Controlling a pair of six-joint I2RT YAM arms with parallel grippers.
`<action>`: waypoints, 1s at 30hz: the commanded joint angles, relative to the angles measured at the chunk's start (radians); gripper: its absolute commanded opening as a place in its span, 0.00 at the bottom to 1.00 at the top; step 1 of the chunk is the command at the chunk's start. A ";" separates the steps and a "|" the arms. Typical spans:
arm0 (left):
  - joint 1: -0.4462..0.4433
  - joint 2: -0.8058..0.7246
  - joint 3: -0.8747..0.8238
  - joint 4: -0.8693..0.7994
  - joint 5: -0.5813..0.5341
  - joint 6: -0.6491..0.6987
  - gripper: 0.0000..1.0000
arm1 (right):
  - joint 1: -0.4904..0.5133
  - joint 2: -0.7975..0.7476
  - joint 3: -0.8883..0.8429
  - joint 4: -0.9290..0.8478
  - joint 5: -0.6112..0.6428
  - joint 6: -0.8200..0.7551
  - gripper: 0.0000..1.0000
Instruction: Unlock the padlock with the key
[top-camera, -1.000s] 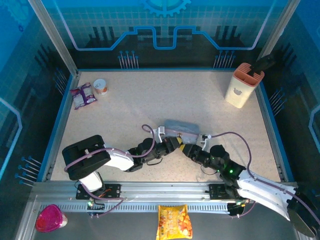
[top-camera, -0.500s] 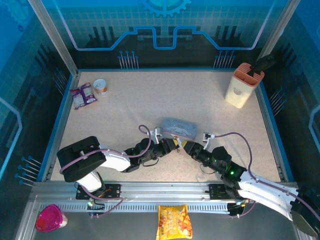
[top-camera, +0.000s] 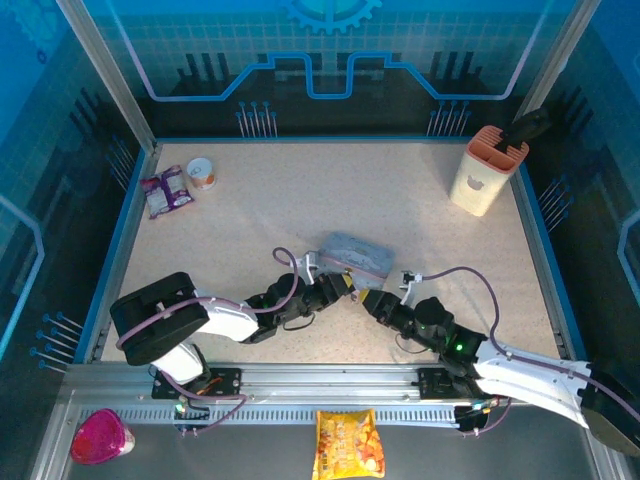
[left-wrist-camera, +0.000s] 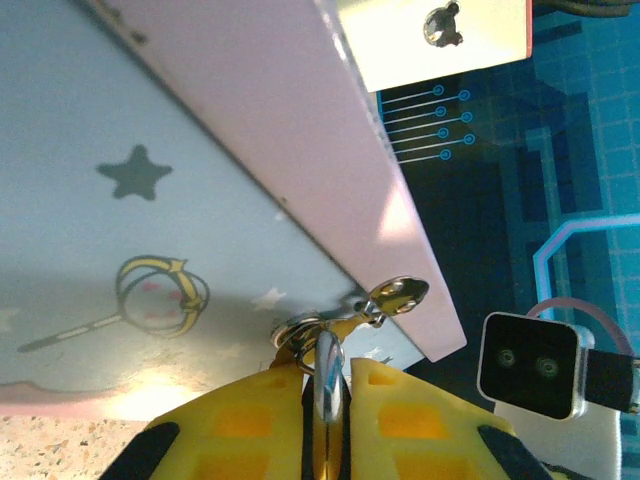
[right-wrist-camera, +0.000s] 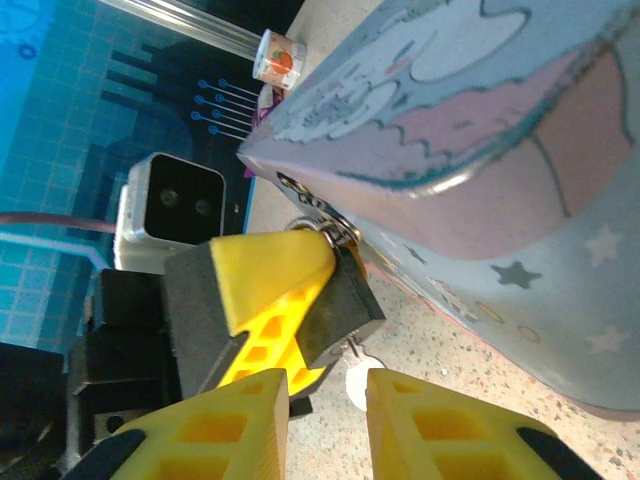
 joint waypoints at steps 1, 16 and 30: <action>0.006 -0.041 -0.006 0.040 0.015 -0.016 0.00 | 0.015 0.029 0.007 0.048 0.039 -0.011 0.26; 0.004 -0.044 0.005 0.055 0.042 -0.036 0.00 | 0.027 0.202 0.035 0.219 0.011 -0.002 0.20; -0.020 -0.045 0.012 0.063 0.045 -0.048 0.00 | 0.028 0.215 0.045 0.227 0.011 -0.001 0.14</action>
